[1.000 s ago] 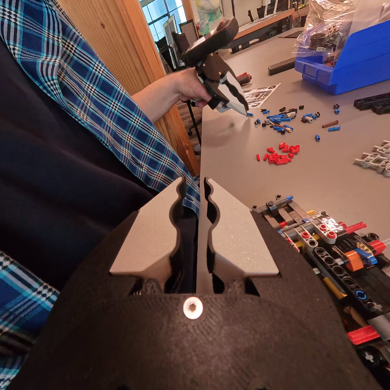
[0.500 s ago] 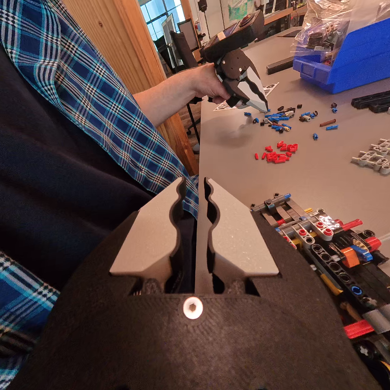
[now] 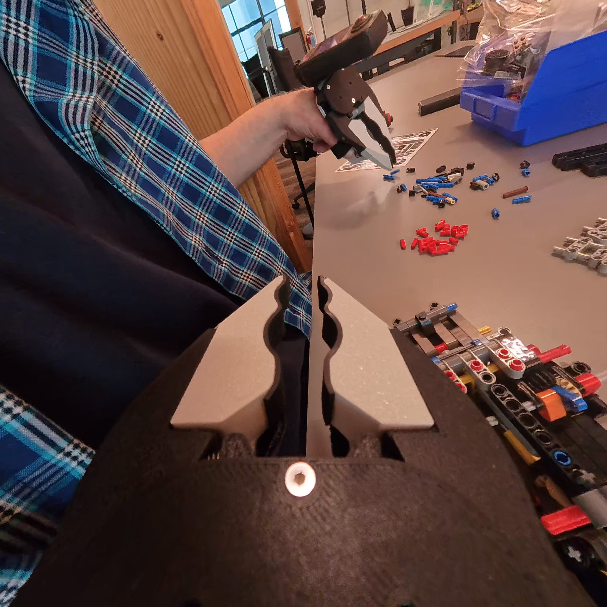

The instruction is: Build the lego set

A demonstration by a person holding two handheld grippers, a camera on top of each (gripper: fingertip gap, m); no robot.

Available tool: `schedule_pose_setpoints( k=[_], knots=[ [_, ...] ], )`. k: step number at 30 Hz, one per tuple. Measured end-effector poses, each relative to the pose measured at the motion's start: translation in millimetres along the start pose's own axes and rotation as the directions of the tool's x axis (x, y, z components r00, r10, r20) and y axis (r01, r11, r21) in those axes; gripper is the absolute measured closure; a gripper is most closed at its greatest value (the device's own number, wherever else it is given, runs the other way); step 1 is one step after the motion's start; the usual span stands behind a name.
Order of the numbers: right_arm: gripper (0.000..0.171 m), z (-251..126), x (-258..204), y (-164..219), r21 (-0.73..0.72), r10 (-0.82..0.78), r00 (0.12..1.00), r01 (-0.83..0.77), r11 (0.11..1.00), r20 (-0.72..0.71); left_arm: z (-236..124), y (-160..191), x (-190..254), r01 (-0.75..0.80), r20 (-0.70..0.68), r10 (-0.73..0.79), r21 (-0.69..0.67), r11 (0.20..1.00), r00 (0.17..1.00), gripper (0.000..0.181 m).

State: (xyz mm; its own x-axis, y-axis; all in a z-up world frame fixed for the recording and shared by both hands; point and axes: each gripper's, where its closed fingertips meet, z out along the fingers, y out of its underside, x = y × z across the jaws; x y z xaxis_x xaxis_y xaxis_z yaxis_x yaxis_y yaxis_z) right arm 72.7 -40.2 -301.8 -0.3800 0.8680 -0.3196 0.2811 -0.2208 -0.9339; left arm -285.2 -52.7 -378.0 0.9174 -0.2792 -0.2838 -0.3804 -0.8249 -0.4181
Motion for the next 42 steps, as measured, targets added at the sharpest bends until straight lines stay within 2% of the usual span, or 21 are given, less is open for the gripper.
schedule_pose_setpoints(
  k=[1, 4, 9, 12, 21, 25, 36, 42],
  knots=[
    [0.157, 0, 0, 0, -0.001, -0.001, 1.0, 0.001, 1.0, -0.001, -2, -1, -1, -0.002, 0.007, 0.002, 0.002, 1.0, 1.0, 0.171],
    [0.157, 0, -1, 0, -0.004, -0.004, 1.0, 0.004, 1.0, -0.001, -7, -11, 3, -0.022, 0.001, 0.022, 0.04, 0.999, 1.0, 0.173],
    [0.157, 1, -1, 1, -0.008, -0.006, 1.0, 0.006, 1.0, 0.001, -9, -39, 34, -0.152, -0.027, 0.156, 0.122, 0.981, 0.987, 0.175],
    [0.157, 1, -1, 1, -0.008, -0.006, 1.0, 0.006, 1.0, 0.001, 0, -42, 42, -0.234, -0.014, 0.237, 0.102, 0.967, 0.972, 0.176],
    [0.157, 0, -1, 1, -0.006, -0.005, 1.0, 0.005, 1.0, 0.004, 15, -36, 48, -0.298, -0.054, 0.3, 0.045, 0.954, 0.952, 0.17],
    [0.157, 0, 0, 1, -0.008, -0.004, 1.0, 0.004, 1.0, 0.003, 18, -37, 47, -0.27, -0.063, 0.273, 0.055, 0.961, 0.96, 0.178],
    [0.157, 1, -1, 1, -0.006, 0.0, 1.0, 0.0, 1.0, 0.009, 14, -40, 49, -0.19, -0.069, 0.197, 0.103, 0.976, 0.978, 0.178],
    [0.157, 1, -1, 1, -0.005, 0.003, 1.0, -0.003, 1.0, 0.012, -3, -15, 37, -0.106, -0.039, 0.109, 0.07, 0.992, 0.993, 0.178]
  ],
)
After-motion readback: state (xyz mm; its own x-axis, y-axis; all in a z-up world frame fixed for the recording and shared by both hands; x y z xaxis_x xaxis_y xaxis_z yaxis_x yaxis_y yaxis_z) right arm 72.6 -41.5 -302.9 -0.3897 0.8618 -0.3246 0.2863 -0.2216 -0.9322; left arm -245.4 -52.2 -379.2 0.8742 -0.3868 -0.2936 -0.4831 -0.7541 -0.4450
